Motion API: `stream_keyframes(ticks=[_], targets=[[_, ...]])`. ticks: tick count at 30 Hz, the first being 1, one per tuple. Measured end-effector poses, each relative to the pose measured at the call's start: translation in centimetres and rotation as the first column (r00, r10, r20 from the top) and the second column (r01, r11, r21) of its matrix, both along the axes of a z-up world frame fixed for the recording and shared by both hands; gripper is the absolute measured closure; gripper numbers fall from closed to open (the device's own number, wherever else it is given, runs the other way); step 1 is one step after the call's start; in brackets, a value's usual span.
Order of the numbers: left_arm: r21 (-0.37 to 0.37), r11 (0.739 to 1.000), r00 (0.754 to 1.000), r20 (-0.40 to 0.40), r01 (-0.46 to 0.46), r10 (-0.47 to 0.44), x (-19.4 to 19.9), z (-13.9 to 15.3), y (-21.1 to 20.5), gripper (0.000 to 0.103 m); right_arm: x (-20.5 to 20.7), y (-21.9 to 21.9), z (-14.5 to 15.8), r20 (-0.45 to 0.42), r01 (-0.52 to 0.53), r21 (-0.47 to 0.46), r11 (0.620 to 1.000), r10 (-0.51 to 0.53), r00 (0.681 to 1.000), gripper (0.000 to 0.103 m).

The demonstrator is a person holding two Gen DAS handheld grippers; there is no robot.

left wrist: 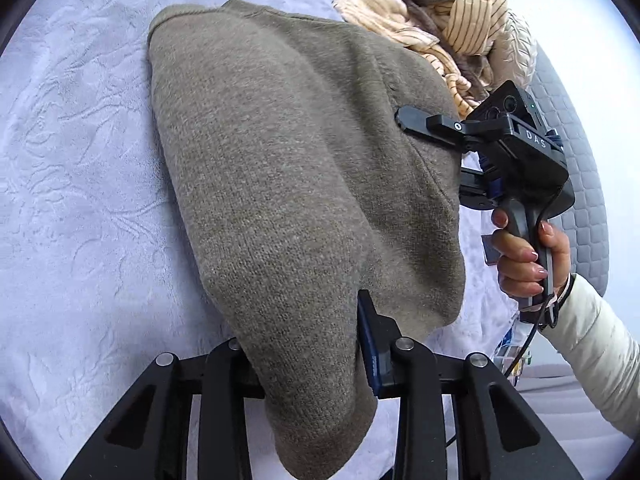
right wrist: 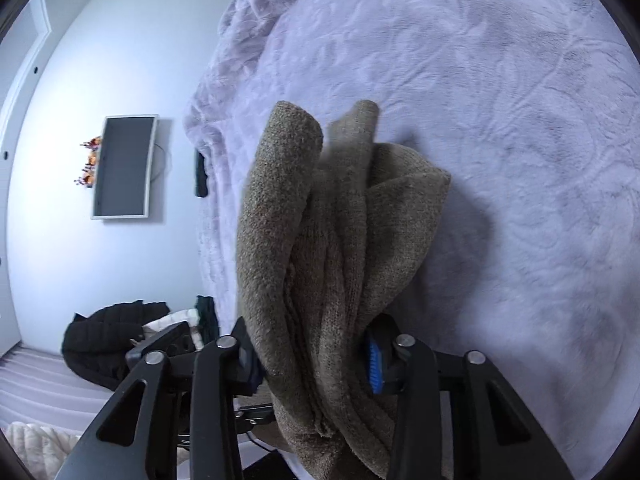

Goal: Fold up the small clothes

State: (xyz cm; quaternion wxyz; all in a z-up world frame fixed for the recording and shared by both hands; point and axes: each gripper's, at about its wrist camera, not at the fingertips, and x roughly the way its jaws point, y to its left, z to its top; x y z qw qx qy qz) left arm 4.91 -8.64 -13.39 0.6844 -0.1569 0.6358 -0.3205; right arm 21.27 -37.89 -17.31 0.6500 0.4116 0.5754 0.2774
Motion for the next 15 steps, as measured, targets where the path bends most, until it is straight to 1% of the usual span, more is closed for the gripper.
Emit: stream_keyframes(ticks=[3,8,9,12,15], targets=[[-0.008,1.0,1.0,0.015,0.005,-0.005,-0.5,1.2,0.6,0.068,-0.7,0.8,1.3,0.013,-0.002,0.017,1.0,0.002,1.0,0.063],[0.008,1.0,0.999,0.032,0.019,-0.019,-2.7,3.4,2.8,0.068,-2.9,2.5,2.7,0.007,-0.002,0.057,0.998,0.002,1.0,0.063],[0.015,1.0,0.999,0.036,0.023,-0.024,-3.3,3.8,2.8,0.068,-3.6,3.0,3.0,0.007,-0.004,0.066,0.998,0.003,1.0,0.063],[0.044,0.998,0.998,0.045,0.038,-0.04,-5.0,4.5,4.9,0.068,-5.3,4.9,3.6,0.007,-0.016,0.082,0.997,0.015,1.0,0.063],[0.083,0.995,0.998,0.048,0.046,-0.05,-6.9,4.4,7.1,0.068,-7.0,7.3,3.1,0.005,-0.036,0.082,0.996,0.035,0.999,0.063]])
